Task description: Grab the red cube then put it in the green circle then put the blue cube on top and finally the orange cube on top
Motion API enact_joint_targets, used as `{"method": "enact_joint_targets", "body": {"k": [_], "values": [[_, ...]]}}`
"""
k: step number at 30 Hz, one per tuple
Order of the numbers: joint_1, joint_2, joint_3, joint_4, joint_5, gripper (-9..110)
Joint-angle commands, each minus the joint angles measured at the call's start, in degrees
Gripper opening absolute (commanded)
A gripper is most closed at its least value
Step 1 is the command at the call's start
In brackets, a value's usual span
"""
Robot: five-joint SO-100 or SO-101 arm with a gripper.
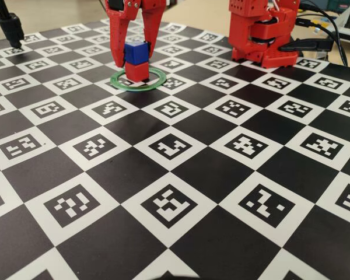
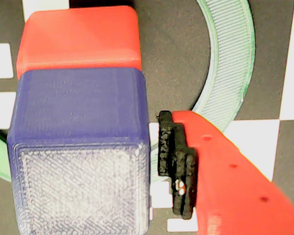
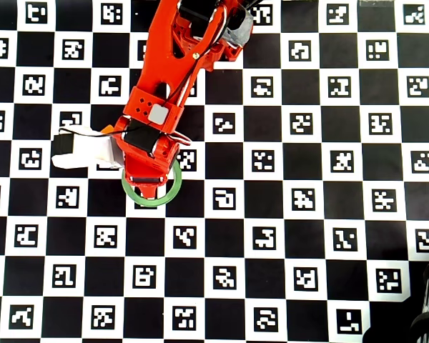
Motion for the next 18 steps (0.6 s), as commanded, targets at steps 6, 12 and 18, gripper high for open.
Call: {"method": "enact_joint_targets", "body": {"k": [6, 12, 18], "values": [[0.4, 5.2, -0.4, -0.4, 0.7, 37], [0.4, 5.5, -0.3, -0.2, 0.6, 38], [0.4, 6.9, -0.8, 1.2, 0.4, 38]]}}
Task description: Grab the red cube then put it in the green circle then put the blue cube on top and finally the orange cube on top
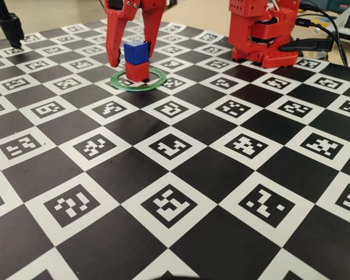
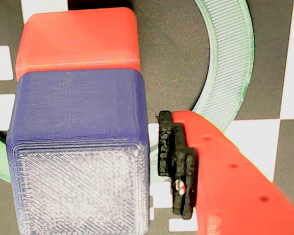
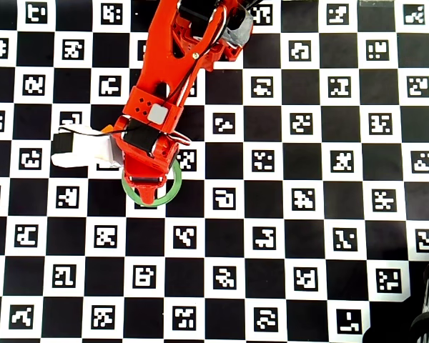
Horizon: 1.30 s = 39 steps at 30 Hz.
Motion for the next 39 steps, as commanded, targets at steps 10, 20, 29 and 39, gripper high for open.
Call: {"method": "enact_joint_targets", "body": {"k": [10, 20, 29, 39], "values": [[0.8, 11.5, -4.6, 7.9, -1.1, 38], [0.9, 16.3, -11.5, 16.8, -1.4, 38], [2.3, 16.8, -17.7, 25.7, -2.2, 38], [5.8, 17.1, -20.4, 28.0, -7.4, 38]]}}
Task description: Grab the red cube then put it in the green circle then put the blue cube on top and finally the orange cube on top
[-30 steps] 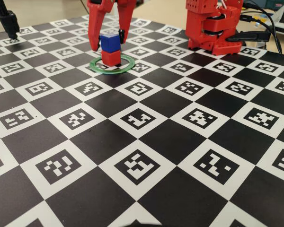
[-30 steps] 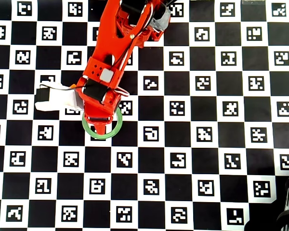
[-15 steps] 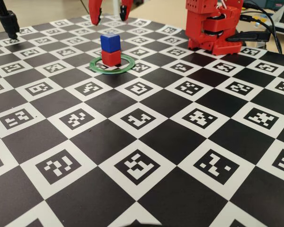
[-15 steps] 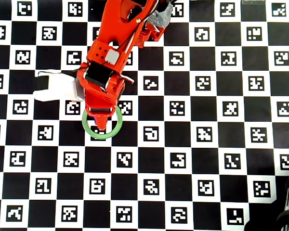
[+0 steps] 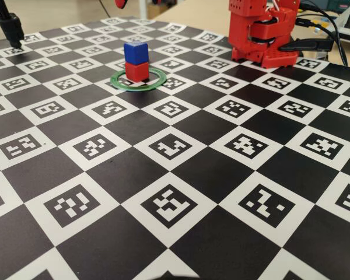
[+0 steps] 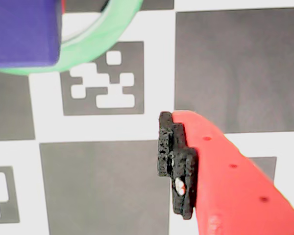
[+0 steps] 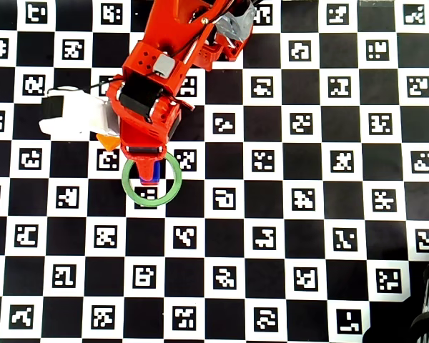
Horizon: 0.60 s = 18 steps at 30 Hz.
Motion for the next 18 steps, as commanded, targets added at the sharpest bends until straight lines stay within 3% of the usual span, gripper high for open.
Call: {"method": "enact_joint_targets", "body": {"k": [1, 18], "values": [[2.3, 5.4, -4.7, 0.1, -3.6, 38], [16.5, -0.5, -3.3, -8.5, -15.9, 41]]}}
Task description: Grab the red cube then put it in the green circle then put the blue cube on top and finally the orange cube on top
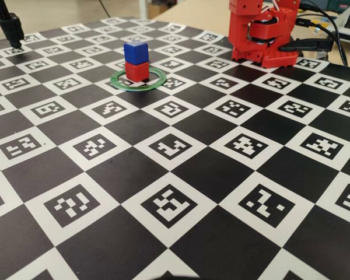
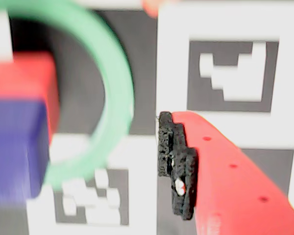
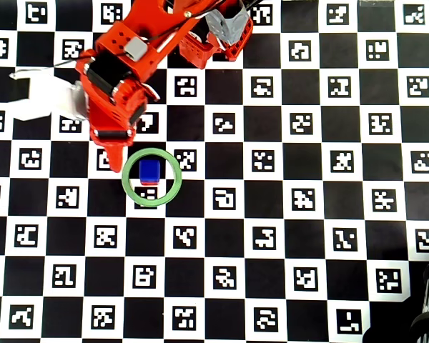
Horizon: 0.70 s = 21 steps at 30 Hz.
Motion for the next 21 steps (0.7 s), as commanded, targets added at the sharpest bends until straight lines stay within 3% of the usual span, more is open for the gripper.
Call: {"method": "enact_joint_targets", "body": {"k": [1, 21], "values": [[2.5, 0.2, -2.4, -2.7, -2.0, 41], [4.7, -1.0, 18.5, -18.5, -6.2, 41]]}}
